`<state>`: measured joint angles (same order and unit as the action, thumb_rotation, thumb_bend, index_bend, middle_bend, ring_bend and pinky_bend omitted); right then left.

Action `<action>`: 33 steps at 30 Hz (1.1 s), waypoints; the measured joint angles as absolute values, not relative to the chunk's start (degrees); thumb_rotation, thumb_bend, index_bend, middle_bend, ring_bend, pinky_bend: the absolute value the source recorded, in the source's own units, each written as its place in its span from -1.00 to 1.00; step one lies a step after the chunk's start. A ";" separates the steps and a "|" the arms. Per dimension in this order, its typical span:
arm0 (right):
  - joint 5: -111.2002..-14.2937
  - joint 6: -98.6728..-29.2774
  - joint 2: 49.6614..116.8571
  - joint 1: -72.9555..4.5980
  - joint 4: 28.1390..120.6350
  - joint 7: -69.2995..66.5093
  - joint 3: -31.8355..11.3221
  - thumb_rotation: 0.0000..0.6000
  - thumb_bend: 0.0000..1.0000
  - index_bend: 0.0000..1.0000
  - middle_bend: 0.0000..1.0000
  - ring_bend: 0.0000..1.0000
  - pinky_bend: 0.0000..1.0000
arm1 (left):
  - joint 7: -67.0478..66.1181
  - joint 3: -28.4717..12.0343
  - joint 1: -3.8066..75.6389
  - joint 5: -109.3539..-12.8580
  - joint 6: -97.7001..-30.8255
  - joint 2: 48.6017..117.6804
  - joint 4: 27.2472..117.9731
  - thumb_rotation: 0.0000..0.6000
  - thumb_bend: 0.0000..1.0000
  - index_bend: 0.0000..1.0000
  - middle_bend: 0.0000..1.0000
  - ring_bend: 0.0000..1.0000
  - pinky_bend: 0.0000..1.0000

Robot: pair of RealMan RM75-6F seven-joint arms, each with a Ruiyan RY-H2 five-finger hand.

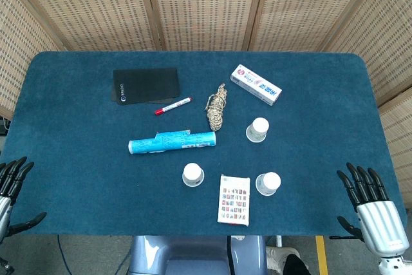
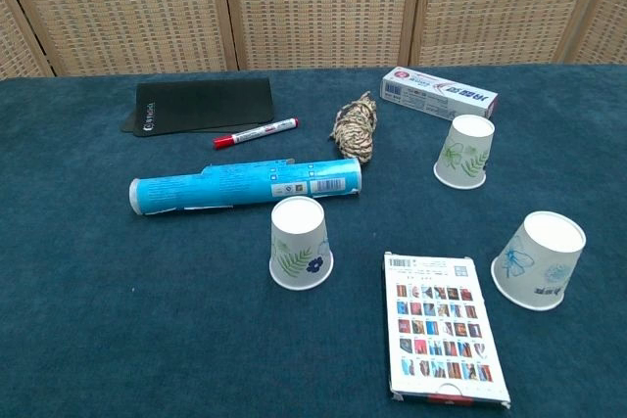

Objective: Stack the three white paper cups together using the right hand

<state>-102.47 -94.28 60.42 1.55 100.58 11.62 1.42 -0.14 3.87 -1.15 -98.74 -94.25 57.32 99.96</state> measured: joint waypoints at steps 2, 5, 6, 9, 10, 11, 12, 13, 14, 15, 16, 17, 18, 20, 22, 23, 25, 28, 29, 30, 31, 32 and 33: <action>-102.49 -94.24 60.46 1.52 100.52 11.52 1.41 1.00 -1.00 -1.00 -1.00 -1.00 -1.00 | -0.14 3.85 -1.11 -98.62 -94.04 57.31 100.00 1.00 -1.00 -1.00 -1.00 -1.00 -1.00; -102.59 -93.70 60.39 1.40 100.54 11.47 1.63 1.00 -1.00 -0.98 -1.00 -1.00 -1.00 | -0.18 3.80 -1.03 -98.32 -93.68 57.30 100.11 1.00 -1.00 -1.00 -1.00 -1.00 -1.00; -102.74 -93.15 60.27 1.21 100.66 11.28 1.83 1.00 -1.00 -0.96 -1.00 -1.00 -1.00 | -0.15 3.75 -1.04 -98.19 -93.68 57.31 100.17 1.00 -1.00 -1.00 -1.00 -1.00 -1.00; -103.16 -90.92 60.01 0.04 100.81 10.31 2.12 1.00 -1.00 -0.89 -1.00 -1.00 -1.00 | -0.18 3.50 -1.10 -97.84 -93.80 57.36 100.26 1.00 -1.00 -1.00 -1.00 -1.00 -1.00; -103.21 -89.93 59.93 -0.55 100.83 9.97 2.12 1.00 -1.00 -0.86 -0.97 -1.00 -1.00 | -0.28 3.41 -1.08 -97.68 -93.75 57.40 100.30 1.00 -1.00 -1.00 -1.00 -1.00 -1.00; -103.22 -88.79 59.85 -1.25 100.85 9.58 2.09 1.00 -1.00 -0.84 -0.94 -0.99 -0.99 | -0.44 3.36 -1.05 -97.57 -93.63 57.43 100.35 1.00 -1.00 -1.00 -1.00 -1.00 -1.00; -103.15 -87.04 59.73 -2.35 100.92 8.96 1.98 1.00 -1.00 -0.81 -0.88 -0.96 -0.97 | -0.64 3.32 -1.01 -97.46 -93.47 57.47 100.40 1.00 -1.00 -1.00 -1.00 -1.00 -1.00; -103.02 -85.54 59.64 -3.29 101.00 8.43 1.86 1.00 -1.00 -0.77 -0.81 -0.91 -0.93 | -0.92 3.28 -0.95 -97.33 -93.20 57.53 100.47 1.00 -1.00 -1.00 -1.00 -1.00 -1.00; -102.80 -83.87 59.56 -4.32 101.12 7.88 1.70 1.00 -1.00 -0.76 -0.77 -0.88 -0.89 | -1.15 3.26 -0.88 -97.22 -92.96 57.58 100.52 1.00 -1.00 -1.00 -1.00 -1.00 -1.00; -102.36 -81.40 59.45 -5.80 101.30 7.16 1.44 1.00 -1.00 -0.73 -0.72 -0.83 -0.83 | -1.40 3.22 -0.80 -97.08 -92.70 57.64 100.56 1.00 -1.00 -1.00 -1.00 -1.00 -1.00; -101.92 -79.42 59.40 -6.97 101.45 6.66 1.21 1.00 -0.99 -0.70 -0.67 -0.78 -0.77 | -1.73 3.16 -0.68 -96.84 -92.33 57.72 100.62 1.00 -1.00 -1.00 -1.00 -1.00 -1.00; -101.39 -77.36 59.39 -8.17 101.60 6.19 0.95 1.00 -0.99 -0.69 -0.63 -0.75 -0.72 | -1.96 3.10 -0.59 -96.61 -92.06 57.77 100.68 1.00 -1.00 -1.00 -1.00 -1.00 -1.00; -100.47 -74.48 59.44 -9.82 101.80 5.69 0.53 1.00 -0.96 -0.66 -0.58 -0.69 -0.63 | -2.13 3.01 -0.49 -96.33 -91.80 57.82 100.76 1.00 -1.00 -1.00 -1.00 -1.00 -1.00; -98.72 -70.09 59.63 -12.37 102.13 5.19 -0.18 1.00 -0.88 -0.61 -0.50 -0.61 -0.48 | -2.44 2.75 -0.22 -95.56 -91.13 57.91 100.96 1.00 -1.00 -1.00 -1.00 -1.00 -1.00; -96.30 -65.44 60.14 -15.39 102.43 5.06 -1.18 1.00 -0.82 -0.57 -0.46 -0.55 -0.40 | -2.64 2.50 0.05 -94.81 -90.47 57.96 101.14 1.00 -1.00 -1.00 -1.00 -1.00 -1.00; -95.12 -63.75 60.56 -16.68 102.48 5.23 -1.66 1.00 -0.78 -0.55 -0.45 -0.54 -0.39 | -2.72 2.40 0.17 -94.50 -90.16 57.97 101.21 1.00 -1.00 -1.00 -1.00 -1.00 -1.00; -92.23 -60.80 61.82 -19.13 102.51 6.16 -2.69 1.00 -0.71 -0.52 -0.43 -0.52 -0.38 | -2.97 2.18 0.46 -93.70 -89.39 57.99 101.37 1.00 -1.00 -1.00 -1.00 -1.00 -1.00; -88.42 -57.92 63.92 -21.39 102.40 8.18 -3.86 1.00 -0.60 -0.46 -0.38 -0.47 -0.35 | -3.54 1.95 0.81 -92.93 -88.53 58.07 101.51 1.00 -1.00 -1.00 -1.00 -1.00 -1.00; -87.44 -57.27 64.56 -21.91 102.31 8.88 -4.13 1.00 -0.58 -0.45 -0.36 -0.46 -0.34 | -3.73 1.91 0.90 -92.77 -88.30 58.11 101.55 1.00 -1.00 -1.00 -1.00 -1.00 -1.00; -86.31 -56.51 65.35 -22.41 102.18 9.82 -4.44 1.00 -0.57 -0.43 -0.35 -0.45 -0.33 | -3.93 1.88 0.99 -92.63 -88.11 58.15 101.60 1.00 -1.00 -1.00 -1.00 -1.00 -1.00; -85.60 -56.01 65.83 -22.73 102.07 10.46 -4.60 1.00 -0.55 -0.40 -0.33 -0.43 -0.32 | -4.15 1.85 1.07 -92.51 -87.92 58.20 101.64 1.00 -1.00 -1.00 -1.00 -1.00 -1.00; -84.96 -55.51 66.25 -23.08 101.99 11.05 -4.72 1.00 -0.55 -0.39 -0.31 -0.42 -0.30 | -4.29 1.84 1.11 -92.46 -87.83 58.24 101.67 1.00 -1.00 -1.00 -1.00 -1.00 -1.00; -84.07 -54.86 66.71 -23.54 101.94 11.76 -4.83 1.00 -0.54 -0.37 -0.30 -0.40 -0.29 | -4.41 1.83 1.15 -92.42 -87.75 58.28 101.70 1.00 -1.00 -1.00 -1.00 -1.00 -1.00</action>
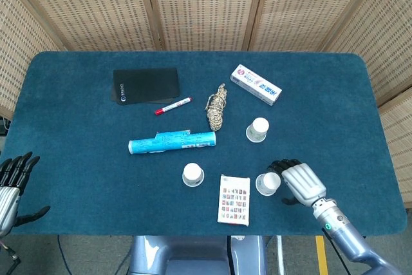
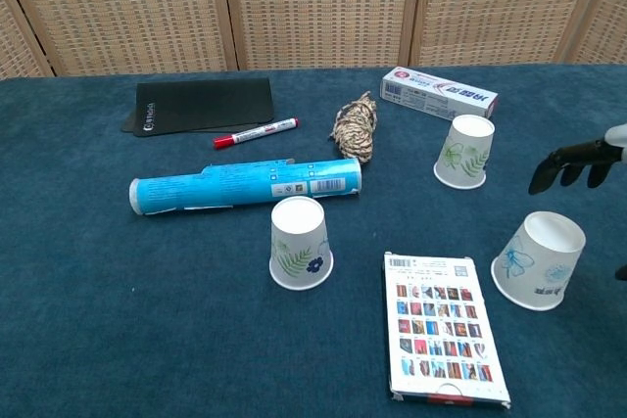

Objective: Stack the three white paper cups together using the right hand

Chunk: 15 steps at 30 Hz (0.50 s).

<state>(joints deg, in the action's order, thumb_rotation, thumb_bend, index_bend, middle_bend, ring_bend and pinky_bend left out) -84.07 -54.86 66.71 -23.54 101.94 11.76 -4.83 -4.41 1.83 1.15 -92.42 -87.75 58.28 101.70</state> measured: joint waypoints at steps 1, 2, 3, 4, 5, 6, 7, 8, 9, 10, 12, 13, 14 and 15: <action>-83.37 -54.42 67.01 -23.86 101.95 12.25 -4.91 1.00 -0.53 -0.36 -0.29 -0.39 -0.28 | -4.51 1.82 1.20 -92.34 -87.63 58.32 101.73 1.00 -1.00 -1.00 -1.00 -1.00 -1.00; -82.67 -54.02 67.30 -24.17 101.98 12.72 -4.97 1.00 -0.53 -0.35 -0.28 -0.39 -0.28 | -4.54 1.81 1.23 -92.25 -87.56 58.33 101.75 1.00 -1.00 -1.00 -1.00 -1.00 -1.00; -81.76 -53.57 67.64 -24.55 102.06 13.32 -5.03 1.00 -0.53 -0.35 -0.28 -0.38 -0.28 | -4.58 1.79 1.25 -92.16 -87.51 58.33 101.77 1.00 -1.00 -1.00 -1.00 -1.00 -1.00; -81.11 -53.27 67.89 -24.83 102.12 13.82 -5.06 1.00 -0.52 -0.34 -0.27 -0.38 -0.28 | -4.59 1.75 1.29 -92.04 -87.40 58.33 101.79 1.00 -1.00 -1.00 -1.00 -1.00 -1.00; -80.49 -53.02 68.13 -25.10 102.14 14.37 -5.08 1.00 -0.52 -0.34 -0.27 -0.38 -0.28 | -4.58 1.72 1.33 -91.97 -87.33 58.32 101.79 1.00 -1.00 -1.00 -1.00 -1.00 -1.00; -79.75 -52.73 68.45 -25.43 102.12 15.11 -5.09 1.00 -0.52 -0.34 -0.27 -0.37 -0.28 | -4.56 1.71 1.35 -91.94 -87.30 58.30 101.80 1.00 -1.00 -1.00 -1.00 -1.00 -1.00; -79.24 -52.55 68.69 -25.66 102.04 15.66 -5.11 1.00 -0.51 -0.33 -0.26 -0.37 -0.28 | -4.52 1.71 1.37 -91.94 -87.28 58.28 101.81 1.00 -1.00 -1.00 -1.00 -1.00 -1.00; -78.73 -52.41 68.95 -25.89 101.89 16.18 -5.14 1.00 -0.51 -0.33 -0.26 -0.36 -0.28 | -4.49 1.72 1.37 -91.96 -87.28 58.26 101.82 1.00 -1.00 -1.00 -1.00 -1.00 -1.00; -78.03 -52.29 69.32 -26.17 101.66 16.74 -5.21 1.00 -0.50 -0.32 -0.25 -0.35 -0.27 | -4.44 1.73 1.37 -91.99 -87.29 58.24 101.83 1.00 -1.00 -1.00 -1.00 -1.00 -1.00; -77.49 -52.24 69.61 -26.37 101.45 17.06 -5.29 1.00 -0.48 -0.31 -0.24 -0.34 -0.26 | -4.36 1.75 1.37 -92.03 -87.30 58.22 101.83 1.00 -1.00 -1.00 -1.00 -1.00 -1.00; -76.23 -52.20 70.26 -26.82 100.87 17.60 -5.49 1.00 -0.45 -0.29 -0.23 -0.32 -0.24 | -4.31 1.76 1.40 -92.01 -87.23 58.20 101.83 1.00 -1.00 -1.00 -1.00 -1.00 -1.00; -75.68 -52.18 70.57 -27.00 100.54 17.70 -5.59 1.00 -0.42 -0.28 -0.22 -0.32 -0.24 | -4.31 1.76 1.44 -91.96 -87.12 58.20 101.84 1.00 -1.00 -1.00 -1.00 -1.00 -1.00; -75.14 -52.16 70.92 -27.20 100.16 17.73 -5.70 1.00 -0.40 -0.27 -0.21 -0.31 -0.24 | -4.33 1.77 1.46 -91.93 -87.08 58.19 101.87 1.00 -1.00 -1.00 -1.00 -1.00 -1.00; -74.54 -52.15 71.40 -27.46 99.65 17.73 -5.83 1.00 -0.37 -0.24 -0.19 -0.29 -0.22 | -4.36 1.76 1.48 -91.92 -87.08 58.20 101.88 1.00 -1.00 -1.00 -1.00 -1.00 -1.00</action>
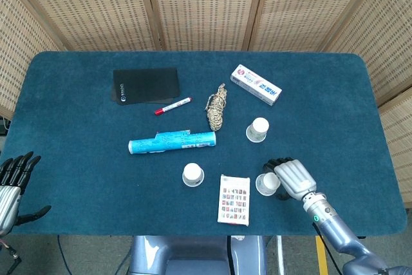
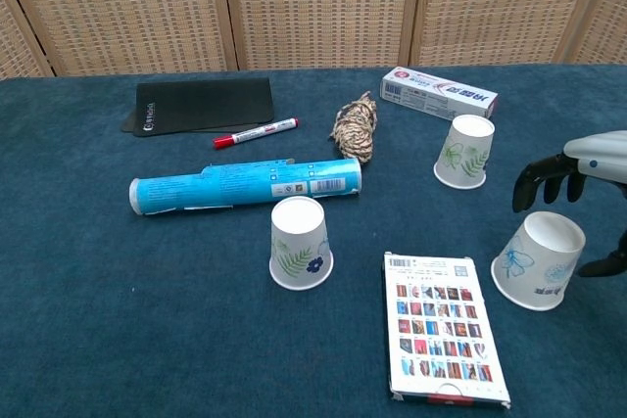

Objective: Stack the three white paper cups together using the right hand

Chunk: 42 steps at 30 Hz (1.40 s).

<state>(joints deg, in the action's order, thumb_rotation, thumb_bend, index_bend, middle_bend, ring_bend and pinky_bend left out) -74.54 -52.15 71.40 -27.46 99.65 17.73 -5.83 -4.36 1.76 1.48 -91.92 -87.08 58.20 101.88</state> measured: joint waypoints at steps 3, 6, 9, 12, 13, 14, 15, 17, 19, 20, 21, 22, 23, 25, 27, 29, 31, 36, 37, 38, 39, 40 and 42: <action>-73.76 -52.24 72.35 -27.98 98.62 17.39 -5.94 1.00 -0.27 -0.15 -0.10 -0.21 -0.18 | -4.42 1.70 1.56 -91.68 -86.88 58.28 101.86 1.00 -1.00 -1.00 -1.00 -1.00 -1.00; -73.45 -52.34 72.82 -28.32 98.23 16.64 -5.90 1.00 -0.19 -0.05 -0.01 -0.13 -0.14 | -4.53 1.55 1.74 -91.22 -86.51 58.31 101.91 1.00 -1.00 -1.00 -1.00 -1.00 -1.00; -73.15 -52.33 72.93 -28.70 98.26 15.80 -5.86 1.00 -0.14 -0.02 0.03 -0.09 -0.12 | -4.53 1.45 1.83 -91.05 -86.42 58.29 101.94 1.00 -1.00 -1.00 -1.00 -1.00 -1.00; -73.26 -52.73 72.72 -28.88 98.76 15.57 -5.92 1.00 -0.13 -0.02 0.03 -0.09 -0.12 | -4.48 1.41 1.90 -90.86 -86.27 58.23 101.97 1.00 -1.00 -1.00 -1.00 -1.00 -1.00; -73.36 -52.92 72.60 -28.91 99.00 15.47 -5.98 1.00 -0.13 -0.02 0.03 -0.09 -0.12 | -4.40 1.40 1.93 -90.78 -86.18 58.22 101.96 1.00 -1.00 -1.00 -1.00 -1.00 -1.00; -73.49 -53.15 72.41 -28.94 99.31 15.35 -6.08 1.00 -0.13 -0.02 0.03 -0.09 -0.12 | -4.30 1.37 1.97 -90.69 -86.11 58.20 101.95 1.00 -1.00 -1.00 -1.00 -1.00 -1.00; -73.70 -53.53 72.02 -28.99 99.89 15.16 -6.29 1.00 -0.13 -0.02 0.03 -0.09 -0.12 | -4.19 1.33 2.02 -90.56 -86.00 58.18 101.93 1.00 -1.00 -1.00 -1.00 -1.00 -1.00; -73.98 -54.21 71.14 -29.13 101.06 14.89 -6.84 1.00 -0.13 -0.02 0.03 -0.09 -0.12 | -4.04 1.25 2.17 -90.24 -85.68 58.12 101.90 1.00 -1.00 -1.00 -1.00 -1.00 -1.00; -74.08 -55.05 69.67 -29.50 102.70 14.69 -8.08 1.00 -0.12 -0.02 0.02 -0.09 -0.12 | -3.92 1.11 2.42 -89.71 -85.10 58.08 101.90 1.00 -1.00 -1.00 -1.00 -1.00 -1.00; -73.99 -55.36 69.01 -29.76 103.34 14.71 -8.82 1.00 -0.12 -0.02 0.02 -0.09 -0.12 | -3.89 1.02 2.55 -89.40 -84.83 58.06 101.90 1.00 -1.00 -1.00 -1.00 -1.00 -1.00; -73.68 -55.69 68.14 -30.21 104.13 14.85 -9.93 1.00 -0.12 -0.02 0.02 -0.09 -0.12 | -3.90 0.91 2.68 -89.05 -84.58 58.05 101.90 1.00 -1.00 -1.00 -1.00 -1.00 -1.00; -73.23 -55.85 67.56 -30.68 104.59 15.10 -10.86 1.00 -0.12 -0.03 0.01 -0.09 -0.12 | -3.96 0.72 2.87 -88.54 -84.24 58.07 101.90 1.00 -1.00 -1.00 -1.00 -1.00 -1.00; -72.57 -55.96 67.05 -31.19 104.95 15.44 -11.82 1.00 -0.11 -0.03 0.01 -0.09 -0.12 | -3.99 0.57 3.04 -88.20 -83.94 58.10 101.91 1.00 -1.00 -1.00 -1.00 -1.00 -1.00; -70.36 -55.92 66.26 -32.58 105.29 16.42 -14.01 1.00 -0.10 -0.03 0.01 -0.09 -0.12 | -4.04 0.22 3.47 -87.57 -83.35 58.21 101.90 1.00 -1.00 -1.00 -1.00 -1.00 -1.00; -67.22 -55.52 65.94 -34.37 104.91 17.64 -15.70 1.00 -0.10 -0.03 0.01 -0.09 -0.12 | -4.28 0.01 3.72 -87.11 -82.96 58.37 101.84 1.00 -1.00 -1.00 -1.00 -1.00 -1.00; -63.82 -54.74 66.02 -36.31 103.79 19.00 -16.94 1.00 -0.10 -0.03 0.01 -0.09 -0.12 | -4.67 -0.26 4.00 -86.27 -82.45 58.58 101.81 1.00 -1.00 -1.00 -1.00 -1.00 -1.00; -59.33 -53.64 66.36 -38.67 102.03 20.78 -17.97 1.00 -0.09 -0.03 0.01 -0.09 -0.12 | -5.15 -0.53 4.27 -85.32 -81.92 58.78 101.85 1.00 -1.00 -1.00 -1.00 -1.00 -1.00; -49.86 -50.73 68.00 -43.79 96.13 23.93 -19.00 1.00 -0.09 -0.03 0.01 -0.09 -0.12 | -6.19 -1.09 4.83 -83.66 -80.98 59.11 101.91 1.00 -1.00 -1.00 -1.00 -1.00 -1.00; -48.84 -50.27 68.37 -44.41 94.96 24.15 -18.99 1.00 -0.09 -0.03 0.01 -0.09 -0.12 | -6.41 -1.16 4.93 -83.37 -80.79 59.20 101.92 1.00 -1.00 -1.00 -1.00 -1.00 -1.00; -47.96 -49.85 68.75 -44.94 93.84 24.25 -18.95 1.00 -0.09 -0.03 0.01 -0.09 -0.12 | -6.59 -1.20 5.01 -83.19 -80.63 59.26 101.93 1.00 -1.00 -1.00 -1.00 -1.00 -1.00; -46.75 -49.17 69.34 -45.68 92.15 24.25 -18.82 1.00 -0.09 -0.03 0.01 -0.09 -0.12 | -6.78 -1.22 5.09 -83.01 -80.46 59.33 101.93 1.00 -1.00 -1.00 -1.00 -1.00 -1.00; -46.33 -48.90 69.57 -45.95 91.56 24.21 -18.75 1.00 -0.09 -0.03 0.01 -0.09 -0.12 | -7.05 -1.24 5.21 -82.79 -80.24 59.43 101.94 1.00 -1.00 -1.00 -1.00 -1.00 -1.00; -45.09 -47.96 70.18 -46.73 89.93 23.83 -18.41 1.00 -0.09 -0.03 0.01 -0.09 -0.12 | -7.46 -1.30 5.38 -82.39 -79.93 59.57 101.95 1.00 -1.00 -1.00 -1.00 -1.00 -1.00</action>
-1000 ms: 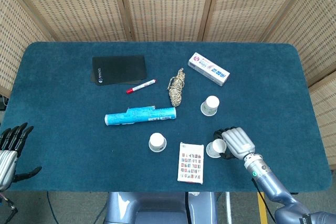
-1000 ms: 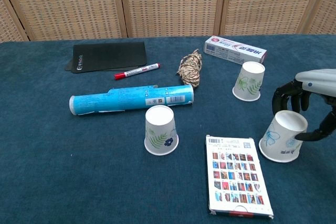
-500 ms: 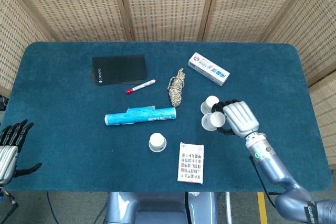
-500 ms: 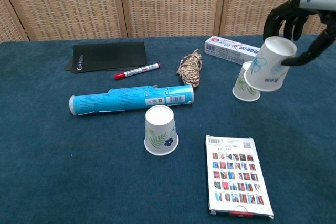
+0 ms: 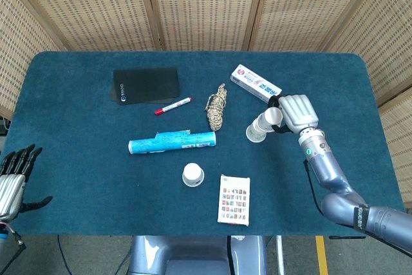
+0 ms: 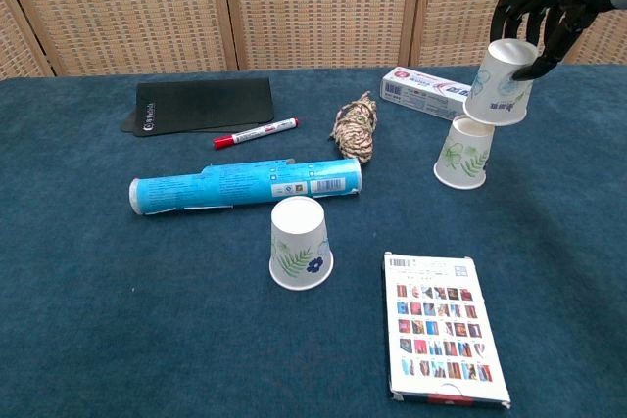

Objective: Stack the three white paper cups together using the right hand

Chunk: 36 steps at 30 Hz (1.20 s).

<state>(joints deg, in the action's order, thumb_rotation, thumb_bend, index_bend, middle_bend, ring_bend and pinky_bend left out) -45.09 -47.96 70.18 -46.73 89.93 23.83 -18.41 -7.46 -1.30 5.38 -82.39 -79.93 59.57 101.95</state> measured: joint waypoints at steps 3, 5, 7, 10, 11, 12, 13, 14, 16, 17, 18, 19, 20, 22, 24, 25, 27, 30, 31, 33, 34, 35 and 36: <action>-44.26 -47.05 70.61 -47.49 88.76 22.82 -17.89 1.00 -0.09 -0.03 0.01 -0.09 -0.12 | -8.12 -1.38 5.60 -81.87 -79.61 59.84 101.99 1.00 -1.00 -1.00 -1.00 -1.00 -1.00; -44.00 -46.63 70.71 -47.86 88.48 22.36 -17.64 1.00 -0.09 -0.03 0.01 -0.09 -0.12 | -8.49 -1.42 5.74 -81.60 -79.41 60.01 102.02 1.00 -1.00 -1.00 -1.00 -1.00 -1.00; -43.65 -46.25 70.73 -48.19 88.37 22.02 -17.45 1.00 -0.09 -0.03 0.01 -0.09 -0.12 | -8.81 -1.45 5.85 -81.29 -79.21 60.14 102.04 1.00 -1.00 -1.00 -1.00 -1.00 -1.00; -43.10 -45.80 70.76 -48.77 88.30 21.48 -17.18 1.00 -0.09 -0.04 -0.01 -0.09 -0.12 | -9.18 -1.52 5.99 -80.86 -79.04 60.30 102.06 1.00 -1.00 -1.00 -1.00 -1.00 -1.00; -43.01 -45.73 70.78 -48.95 88.25 21.43 -17.07 1.00 -0.09 -0.05 -0.02 -0.09 -0.12 | -9.27 -1.54 6.02 -80.76 -79.02 60.34 102.06 1.00 -1.00 -1.00 -1.00 -1.00 -1.00; -42.91 -45.69 70.85 -49.17 88.13 21.44 -16.90 1.00 -0.09 -0.07 -0.05 -0.11 -0.12 | -9.33 -1.56 6.05 -80.70 -79.01 60.37 102.10 1.00 -1.00 -1.00 -1.00 -1.00 -1.00; -42.83 -45.69 70.93 -49.34 87.97 21.49 -16.74 1.00 -0.10 -0.09 -0.09 -0.14 -0.12 | -9.39 -1.56 6.07 -80.64 -79.02 60.38 102.14 1.00 -1.00 -1.00 -1.00 -1.00 -1.00; -42.71 -45.70 71.06 -49.53 87.77 21.57 -16.56 1.00 -0.10 -0.10 -0.12 -0.17 -0.12 | -9.41 -1.56 6.07 -80.61 -79.04 60.38 102.18 1.00 -1.00 -1.00 -1.00 -1.00 -1.00; -42.27 -45.61 71.35 -49.91 87.26 21.74 -16.08 1.00 -0.14 -0.18 -0.23 -0.30 -0.12 | -9.37 -1.53 6.08 -80.55 -79.05 60.35 102.19 1.00 -1.00 -1.00 -1.00 -1.00 -1.00; -42.01 -45.45 71.42 -50.06 87.12 21.81 -15.88 1.00 -0.20 -0.24 -0.29 -0.36 -0.13 | -9.29 -1.53 6.09 -80.52 -79.03 60.32 102.17 1.00 -1.00 -1.00 -1.00 -1.00 -1.00; -41.63 -45.06 71.44 -50.26 87.03 21.87 -15.62 1.00 -0.35 -0.35 -0.41 -0.47 -0.15 | -9.19 -1.54 6.10 -80.45 -79.01 60.30 102.15 1.00 -1.00 -1.00 -1.00 -1.00 -1.00; -41.31 -44.65 71.44 -50.40 86.99 21.87 -15.45 1.00 -0.57 -0.49 -0.55 -0.59 -0.22 | -9.05 -1.57 6.12 -80.38 -79.01 60.27 102.11 1.00 -1.00 -1.00 -1.00 -1.00 -1.00; -40.96 -44.15 71.41 -50.56 86.96 21.80 -15.28 1.00 -0.72 -0.59 -0.65 -0.66 -0.29 | -8.96 -1.57 6.13 -80.40 -79.02 60.24 102.10 1.00 -1.00 -1.00 -1.00 -1.00 -1.00; -40.19 -43.05 71.21 -50.99 87.07 21.35 -14.91 1.00 -0.98 -0.82 -0.89 -0.85 -0.54 | -8.90 -1.53 6.14 -80.45 -79.06 60.18 102.07 1.00 -1.00 -1.00 -1.00 -1.00 -1.00; -40.10 -42.78 70.89 -51.25 87.54 20.84 -14.68 1.00 -1.00 -0.92 -0.99 -0.95 -0.68 | -8.87 -1.50 6.16 -80.44 -79.05 60.19 102.03 1.00 -1.00 -1.00 -1.00 -1.00 -1.00; -40.30 -42.87 70.80 -51.27 87.73 20.68 -14.65 1.00 -1.00 -0.94 -1.00 -0.98 -0.74 | -8.87 -1.49 6.19 -80.42 -79.02 60.22 102.02 1.00 -1.00 -1.00 -1.00 -1.00 -1.00; -41.12 -43.34 70.58 -51.21 88.31 20.10 -14.62 1.00 -1.00 -0.95 -1.00 -1.00 -0.80 | -8.91 -1.44 6.20 -80.42 -79.00 60.23 102.00 1.00 -1.00 -1.00 -1.00 -1.00 -1.00; -42.67 -44.22 70.18 -50.93 89.28 19.38 -14.53 1.00 -1.00 -0.93 -0.99 -1.00 -0.82 | -8.92 -1.39 6.21 -80.49 -79.05 60.26 102.00 1.00 -1.00 -1.00 -1.00 -1.00 -1.00; -43.21 -44.49 70.08 -50.81 89.56 19.18 -14.50 1.00 -1.00 -0.91 -0.98 -1.00 -0.82 | -8.90 -1.39 6.22 -80.51 -79.09 60.26 102.00 1.00 -1.00 -1.00 -1.00 -1.00 -1.00; -44.97 -44.94 69.77 -50.49 90.49 18.76 -14.27 1.00 -1.00 -0.86 -0.93 -1.00 -0.81 | -8.95 -1.37 6.23 -80.49 -79.07 60.28 102.01 1.00 -1.00 -1.00 -1.00 -1.00 -1.00; -45.99 -44.96 69.55 -50.34 91.18 18.53 -14.11 1.00 -1.00 -0.83 -0.90 -1.00 -0.80 | -9.07 -1.33 6.27 -80.46 -78.96 60.32 102.01 1.00 -1.00 -1.00 -1.00 -1.00 -1.00; -47.14 -44.87 69.31 -50.21 92.00 18.22 -13.94 1.00 -1.00 -0.81 -0.87 -0.99 -0.79 | -9.17 -1.29 6.32 -80.46 -78.87 60.36 102.02 1.00 -1.00 -1.00 -1.00 -1.00 -1.00; -48.79 -44.65 68.99 -50.07 93.16 17.74 -13.71 1.00 -1.00 -0.78 -0.83 -0.96 -0.76 | -9.28 -1.25 6.36 -80.48 -78.80 60.40 102.03 1.00 -1.00 -1.00 -1.00 -1.00 -1.00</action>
